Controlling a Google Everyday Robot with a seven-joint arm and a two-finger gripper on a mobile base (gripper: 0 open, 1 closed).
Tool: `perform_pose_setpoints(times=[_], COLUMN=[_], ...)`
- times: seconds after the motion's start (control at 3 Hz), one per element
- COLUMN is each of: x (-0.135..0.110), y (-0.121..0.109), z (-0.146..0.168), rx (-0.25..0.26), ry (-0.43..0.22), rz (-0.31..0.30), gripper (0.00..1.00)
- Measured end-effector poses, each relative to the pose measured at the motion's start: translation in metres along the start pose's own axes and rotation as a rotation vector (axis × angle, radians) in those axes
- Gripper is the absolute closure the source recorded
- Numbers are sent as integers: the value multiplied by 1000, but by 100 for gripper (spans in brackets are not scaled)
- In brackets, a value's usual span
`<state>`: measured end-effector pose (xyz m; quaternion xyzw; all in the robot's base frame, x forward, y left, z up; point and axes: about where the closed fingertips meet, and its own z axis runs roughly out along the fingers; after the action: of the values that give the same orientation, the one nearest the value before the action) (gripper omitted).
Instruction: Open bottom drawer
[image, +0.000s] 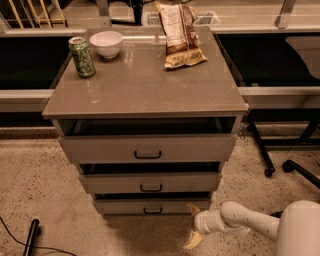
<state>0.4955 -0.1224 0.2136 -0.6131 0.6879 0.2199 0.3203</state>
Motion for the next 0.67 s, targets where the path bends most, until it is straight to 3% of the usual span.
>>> perform_pose_setpoints(times=[0.67], x=[17], y=[-34], z=[-3], rx=[-16], ry=[29], rz=[-57], gripper=[0])
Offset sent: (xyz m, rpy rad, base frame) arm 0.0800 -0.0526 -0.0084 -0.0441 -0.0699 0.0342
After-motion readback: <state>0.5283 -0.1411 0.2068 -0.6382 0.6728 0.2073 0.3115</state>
